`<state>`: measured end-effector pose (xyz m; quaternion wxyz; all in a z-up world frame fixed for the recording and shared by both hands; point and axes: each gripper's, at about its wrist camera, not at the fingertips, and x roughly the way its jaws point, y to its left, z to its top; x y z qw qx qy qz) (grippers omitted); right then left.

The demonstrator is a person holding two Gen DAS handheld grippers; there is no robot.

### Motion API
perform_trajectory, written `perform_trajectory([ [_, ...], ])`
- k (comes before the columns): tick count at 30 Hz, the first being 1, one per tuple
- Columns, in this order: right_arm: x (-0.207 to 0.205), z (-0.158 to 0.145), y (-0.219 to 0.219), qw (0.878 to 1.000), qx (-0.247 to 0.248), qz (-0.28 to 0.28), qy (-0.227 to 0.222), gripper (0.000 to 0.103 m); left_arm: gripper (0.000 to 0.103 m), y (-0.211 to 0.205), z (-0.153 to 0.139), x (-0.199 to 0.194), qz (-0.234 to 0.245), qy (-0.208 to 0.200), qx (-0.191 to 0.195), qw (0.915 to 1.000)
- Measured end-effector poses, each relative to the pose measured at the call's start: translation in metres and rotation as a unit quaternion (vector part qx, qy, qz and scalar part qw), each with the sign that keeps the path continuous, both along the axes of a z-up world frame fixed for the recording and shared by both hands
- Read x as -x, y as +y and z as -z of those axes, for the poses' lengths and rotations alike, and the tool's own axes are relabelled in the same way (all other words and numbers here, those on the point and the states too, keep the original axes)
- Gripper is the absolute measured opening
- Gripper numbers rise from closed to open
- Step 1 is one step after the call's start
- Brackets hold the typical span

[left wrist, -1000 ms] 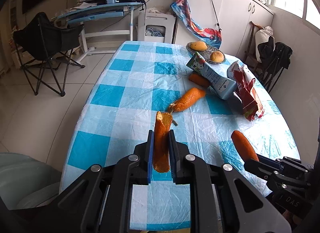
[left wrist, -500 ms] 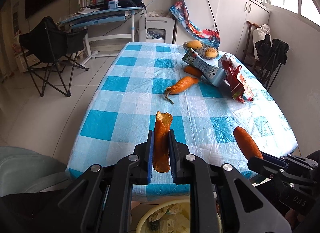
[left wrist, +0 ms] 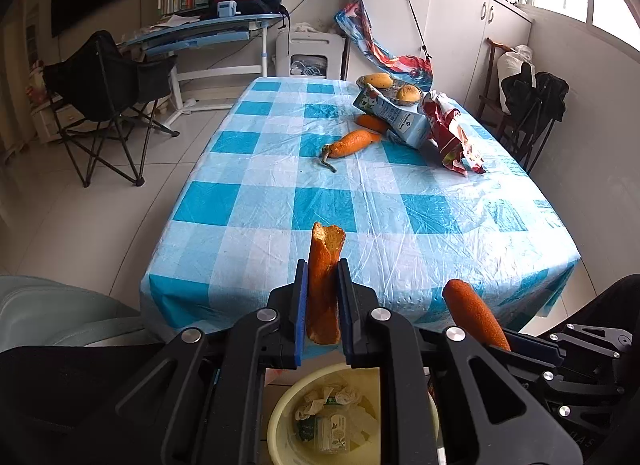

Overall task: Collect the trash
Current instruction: 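Carry both peels over the yellow bucket and open the right gripper, then open the left gripper over the yellow bucket to drop the peel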

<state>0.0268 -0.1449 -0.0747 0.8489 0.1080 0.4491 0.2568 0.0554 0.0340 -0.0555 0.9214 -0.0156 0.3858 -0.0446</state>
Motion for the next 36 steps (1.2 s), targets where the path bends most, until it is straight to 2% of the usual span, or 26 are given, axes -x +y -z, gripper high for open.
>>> perform_trajectory([
  [13, 0.026, 0.017, 0.015, 0.998, 0.015, -0.032, 0.049, 0.020, 0.014, -0.005, 0.004, 0.037, 0.020, 0.020, 0.010, 0.9996],
  [17, 0.026, 0.018, 0.010, 0.998, 0.010, -0.016, 0.055, 0.030, 0.014, -0.007, 0.008, 0.042, 0.024, 0.030, 0.015, 0.9992],
  [23, 0.026, 0.018, -0.001, 0.998, -0.004, 0.009, 0.055, 0.033, 0.014, -0.013, 0.014, 0.046, 0.032, 0.047, 0.015, 0.9983],
  [27, 0.026, 0.014, -0.008, 0.999, -0.010, 0.028, 0.044, 0.041, 0.014, -0.017, 0.023, 0.049, 0.043, 0.072, 0.020, 0.9963],
  [30, 0.025, 0.013, -0.014, 0.998, -0.017, 0.041, 0.040, 0.042, 0.014, -0.021, 0.029, 0.051, 0.052, 0.090, 0.019, 0.9944],
  [33, 0.024, 0.012, -0.020, 0.998, -0.021, 0.055, 0.038, 0.044, 0.021, -0.027, 0.035, 0.051, 0.062, 0.108, 0.018, 0.9921],
  [35, 0.023, 0.013, -0.023, 0.997, -0.024, 0.063, 0.039, 0.044, 0.039, -0.029, 0.036, 0.051, 0.062, 0.109, 0.013, 0.9920],
  [36, 0.022, 0.013, -0.025, 0.997, -0.025, 0.067, 0.040, 0.044, 0.042, -0.029, 0.035, 0.052, 0.059, 0.106, 0.011, 0.9926],
])
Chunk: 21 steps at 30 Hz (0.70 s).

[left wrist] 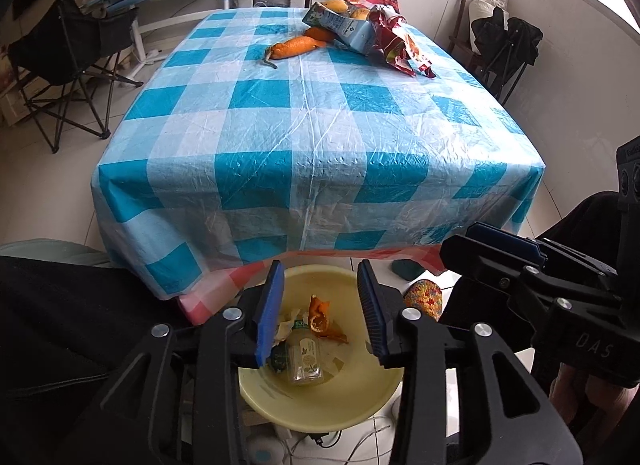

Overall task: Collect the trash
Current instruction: 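Open the left gripper over the yellow bucket to drop the peel, then move both open grippers back over the table toward the red snack wrapper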

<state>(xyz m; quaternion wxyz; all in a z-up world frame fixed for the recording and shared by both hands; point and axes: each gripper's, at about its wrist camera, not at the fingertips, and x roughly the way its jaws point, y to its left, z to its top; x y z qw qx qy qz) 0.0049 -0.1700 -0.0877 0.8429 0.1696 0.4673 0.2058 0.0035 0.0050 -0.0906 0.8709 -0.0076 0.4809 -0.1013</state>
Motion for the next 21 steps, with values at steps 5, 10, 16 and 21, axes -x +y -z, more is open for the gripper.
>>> perform_trajectory([
  [5, -0.001, 0.001, -0.007, 1.000, -0.005, 0.017, 0.004, 0.048, 0.053, 0.003, -0.007, 0.001, -0.008, -0.021, 0.004, 0.9997],
  [10, 0.001, 0.001, -0.008, 1.000, -0.002, 0.017, 0.002, 0.049, 0.059, 0.004, -0.014, 0.003, -0.018, -0.047, -0.004, 0.9987],
  [16, 0.001, 0.002, -0.007, 1.000, 0.003, 0.016, 0.002, 0.050, 0.067, 0.009, -0.019, 0.002, -0.035, -0.069, -0.007, 0.9970],
  [21, 0.001, 0.002, -0.004, 1.000, 0.007, 0.013, 0.002, 0.054, 0.069, 0.010, -0.020, 0.002, -0.042, -0.073, -0.009, 0.9964],
])
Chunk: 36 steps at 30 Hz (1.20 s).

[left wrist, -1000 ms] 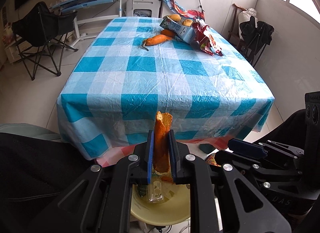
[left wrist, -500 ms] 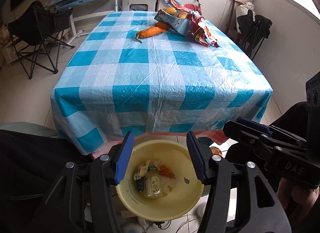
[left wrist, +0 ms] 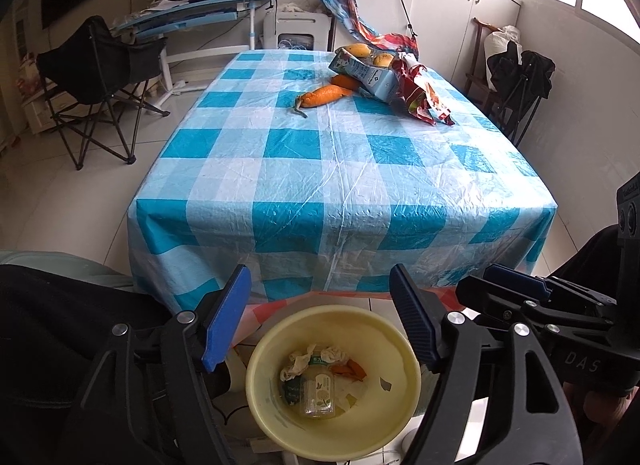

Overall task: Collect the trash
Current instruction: 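Move both open grippers back over the table toward the red snack wrapper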

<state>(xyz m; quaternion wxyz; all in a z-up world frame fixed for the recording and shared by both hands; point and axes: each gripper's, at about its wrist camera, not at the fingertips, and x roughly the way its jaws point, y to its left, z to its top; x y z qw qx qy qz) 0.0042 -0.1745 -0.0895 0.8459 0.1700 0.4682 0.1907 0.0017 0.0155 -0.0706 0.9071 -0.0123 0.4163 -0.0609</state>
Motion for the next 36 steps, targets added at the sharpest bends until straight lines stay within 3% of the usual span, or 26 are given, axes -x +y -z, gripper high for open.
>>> perform_trajectory([
  [22, -0.003, -0.006, 0.002, 1.000, 0.005, -0.001, -0.011, 0.057, 0.079, 0.004, -0.004, -0.009, -0.009, -0.012, -0.003, 0.9999],
  [30, -0.041, -0.032, -0.033, 0.998, 0.009, 0.040, -0.048, 0.058, 0.080, 0.020, -0.026, -0.042, -0.023, -0.031, 0.007, 0.9992],
  [36, -0.079, -0.046, -0.043, 0.996, 0.036, 0.041, -0.069, 0.058, 0.080, 0.015, -0.040, -0.075, -0.016, -0.045, 0.005, 0.9988],
])
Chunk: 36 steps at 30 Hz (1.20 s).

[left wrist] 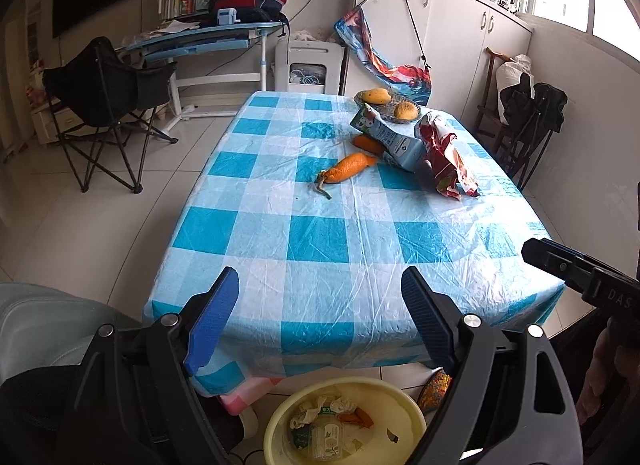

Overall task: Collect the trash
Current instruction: 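Move both open grippers back over the table toward the red snack wrapper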

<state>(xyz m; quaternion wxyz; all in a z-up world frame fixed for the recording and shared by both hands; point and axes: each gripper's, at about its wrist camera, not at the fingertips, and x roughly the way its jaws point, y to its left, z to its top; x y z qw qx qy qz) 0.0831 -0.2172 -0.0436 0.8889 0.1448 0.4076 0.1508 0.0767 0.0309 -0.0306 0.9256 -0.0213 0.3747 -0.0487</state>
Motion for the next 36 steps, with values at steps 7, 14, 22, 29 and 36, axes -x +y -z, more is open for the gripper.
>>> perform_trajectory([
  [7, -0.040, 0.001, -0.006, 1.000, 0.024, 0.000, -0.003, 0.058, 0.080, -0.006, -0.002, -0.033, 0.009, -0.002, -0.007, 0.9999],
  [14, -0.066, 0.003, -0.003, 0.999, 0.042, -0.007, -0.007, 0.061, 0.080, -0.009, 0.007, -0.056, 0.008, 0.009, -0.012, 0.9999],
  [22, -0.087, 0.004, 0.004, 0.998, 0.060, -0.018, -0.014, 0.068, 0.080, -0.017, 0.013, -0.070, 0.014, 0.014, -0.024, 0.9995],
  [29, -0.104, 0.011, 0.006, 0.998, 0.065, -0.018, -0.008, 0.070, 0.080, -0.030, 0.014, -0.089, 0.022, 0.012, -0.031, 0.9992],
  [36, -0.123, 0.019, 0.004, 0.998, 0.064, -0.013, 0.003, 0.070, 0.080, -0.045, 0.018, -0.110, 0.033, 0.011, -0.039, 0.9986],
])
